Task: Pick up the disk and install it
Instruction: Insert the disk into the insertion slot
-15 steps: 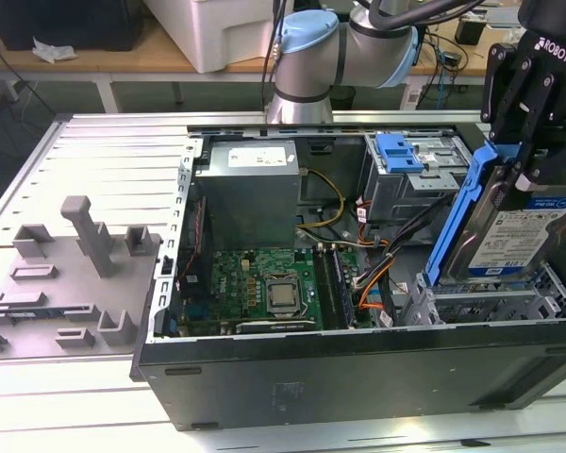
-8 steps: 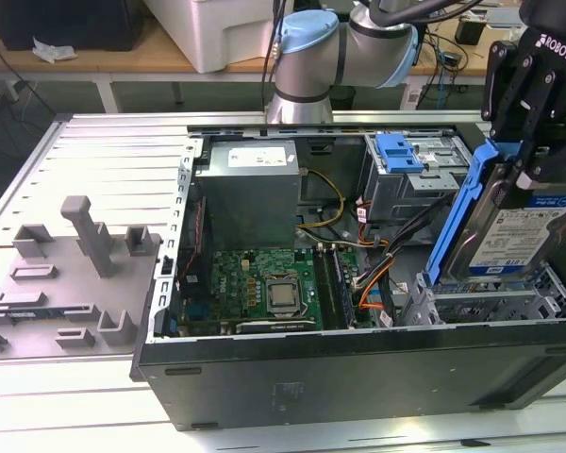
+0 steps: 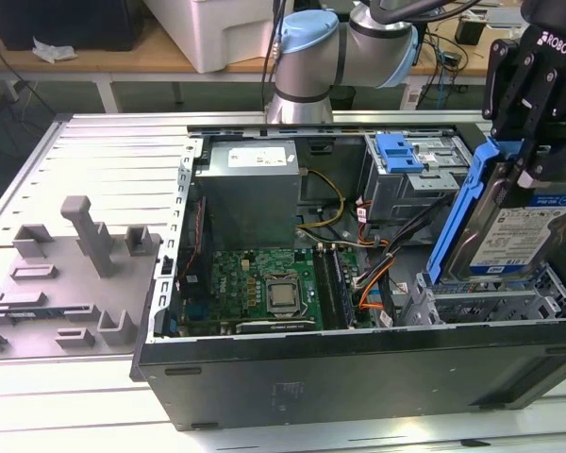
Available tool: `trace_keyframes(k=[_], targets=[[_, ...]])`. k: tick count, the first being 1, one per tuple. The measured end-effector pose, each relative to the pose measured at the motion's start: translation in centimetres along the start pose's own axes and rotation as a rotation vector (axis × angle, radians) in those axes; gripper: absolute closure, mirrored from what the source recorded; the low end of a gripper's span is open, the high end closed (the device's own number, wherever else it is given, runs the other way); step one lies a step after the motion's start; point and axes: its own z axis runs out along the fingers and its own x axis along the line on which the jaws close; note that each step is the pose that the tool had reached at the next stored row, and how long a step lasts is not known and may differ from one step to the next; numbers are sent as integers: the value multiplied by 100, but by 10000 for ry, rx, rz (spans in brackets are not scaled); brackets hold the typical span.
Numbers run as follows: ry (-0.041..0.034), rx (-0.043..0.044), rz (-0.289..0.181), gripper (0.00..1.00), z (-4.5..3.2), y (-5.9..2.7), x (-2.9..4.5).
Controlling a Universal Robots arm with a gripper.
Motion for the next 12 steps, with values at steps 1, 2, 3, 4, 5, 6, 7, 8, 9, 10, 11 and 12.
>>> trace_keyframes(k=[1,2,3,4,5,6,7,8,9,10,11,12], targets=[[-1,2,1,64,0,0,5],[-2,5,1,64,1,0,10],[-2,6,1,64,1,0,10],[-2,6,1,64,1,0,10],[-3,7,0,64,1,0,10],[-3,7,1,64,1,0,10],[-3,7,0,64,1,0,10],[-4,8,1,64,1,0,10],[-10,8,0,64,0,0,11],[-21,8,0,64,0,0,11],[-41,7,1,64,0,0,11],[-57,7,2,64,1,0,11]])
